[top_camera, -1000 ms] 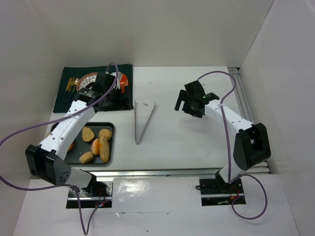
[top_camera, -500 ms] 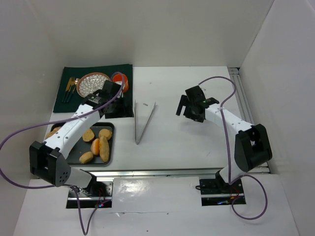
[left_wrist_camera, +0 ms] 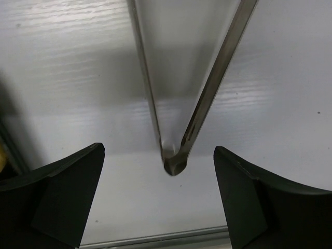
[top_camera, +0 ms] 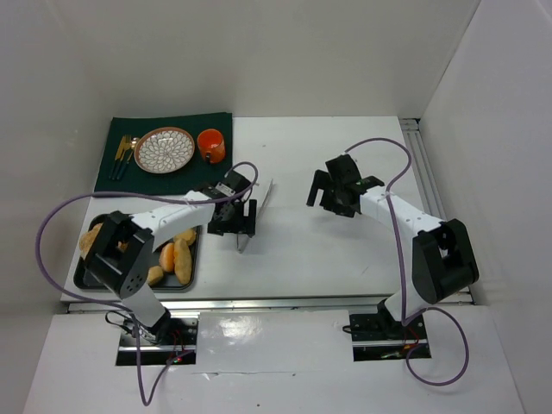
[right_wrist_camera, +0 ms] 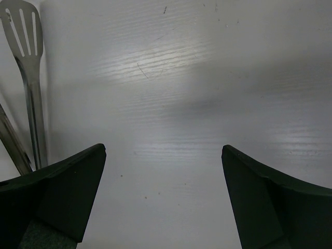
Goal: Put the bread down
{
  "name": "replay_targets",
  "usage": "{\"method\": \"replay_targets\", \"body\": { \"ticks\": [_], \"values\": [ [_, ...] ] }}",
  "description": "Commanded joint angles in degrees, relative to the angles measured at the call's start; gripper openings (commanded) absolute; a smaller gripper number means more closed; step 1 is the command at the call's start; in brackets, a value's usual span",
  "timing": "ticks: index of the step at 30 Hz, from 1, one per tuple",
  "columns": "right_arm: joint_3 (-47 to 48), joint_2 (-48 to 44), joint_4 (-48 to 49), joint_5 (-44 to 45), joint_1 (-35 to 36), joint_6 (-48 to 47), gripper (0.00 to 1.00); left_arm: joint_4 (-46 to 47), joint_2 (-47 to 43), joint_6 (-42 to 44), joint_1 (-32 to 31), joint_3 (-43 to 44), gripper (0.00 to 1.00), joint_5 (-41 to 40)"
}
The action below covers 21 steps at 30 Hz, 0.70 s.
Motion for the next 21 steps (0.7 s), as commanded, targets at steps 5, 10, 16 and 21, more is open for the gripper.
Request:
{"method": "replay_targets", "body": {
  "ticks": [5,10,16,21],
  "values": [
    [0.1,-1.2,3.5,-1.9,-0.3,-1.1,1.00,4.7,9.5,0.3,-1.2,5.9,1.00,-0.9],
    [-1.1,-1.9,4.1,-2.5,-0.3,-0.6,1.00,6.6,15.5,-0.3,-0.6,9.5,0.99,-2.3],
    [-1.7,-1.9,4.6,-2.5,0.2,-0.6,1.00,8.8,20.2,-0.3,-0.1,14.2,0.85,-4.3],
    [-1.7,-3.0,4.1,-1.9,0.2,-0.6,1.00,6.6,19.1,0.3,-0.6,15.7,0.46,-6.2]
  ]
}}
